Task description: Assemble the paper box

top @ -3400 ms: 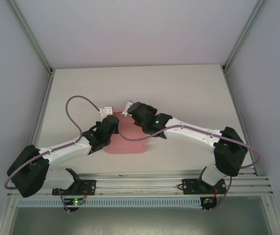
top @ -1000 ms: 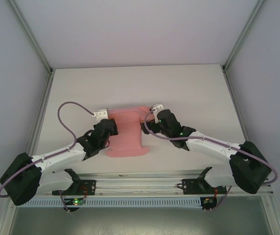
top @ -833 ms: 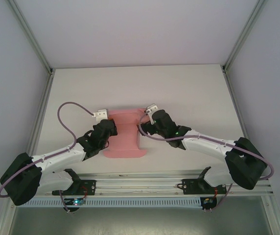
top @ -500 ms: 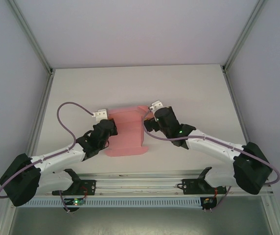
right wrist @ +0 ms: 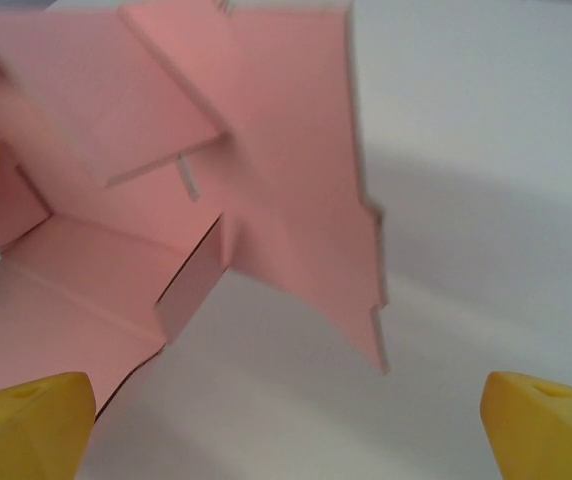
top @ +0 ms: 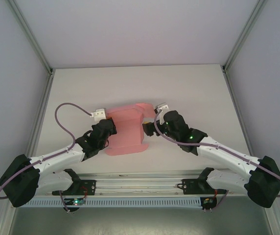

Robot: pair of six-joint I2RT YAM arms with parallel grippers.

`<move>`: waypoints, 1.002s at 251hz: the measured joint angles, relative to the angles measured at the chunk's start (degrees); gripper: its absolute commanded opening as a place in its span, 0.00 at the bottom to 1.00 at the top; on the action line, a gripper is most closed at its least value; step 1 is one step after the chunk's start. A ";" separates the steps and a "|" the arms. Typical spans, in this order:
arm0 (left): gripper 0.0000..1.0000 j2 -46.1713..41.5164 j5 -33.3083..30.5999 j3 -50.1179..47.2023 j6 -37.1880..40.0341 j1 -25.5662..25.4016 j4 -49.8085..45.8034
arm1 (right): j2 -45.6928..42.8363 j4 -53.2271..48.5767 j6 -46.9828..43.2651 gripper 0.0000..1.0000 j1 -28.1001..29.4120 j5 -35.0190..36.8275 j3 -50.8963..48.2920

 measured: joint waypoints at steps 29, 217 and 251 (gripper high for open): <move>0.00 -0.46 -0.07 -0.20 -0.61 0.02 0.00 | 0.68 -0.15 1.09 0.98 0.17 -1.44 -1.75; 0.00 -6.58 0.42 -2.82 -1.66 0.02 0.35 | 3.82 -1.60 3.85 0.98 -5.77 -1.46 -7.19; 0.00 -6.58 0.48 -2.82 -1.20 0.02 0.35 | -2.78 -2.95 2.12 0.97 -12.61 -0.42 -6.69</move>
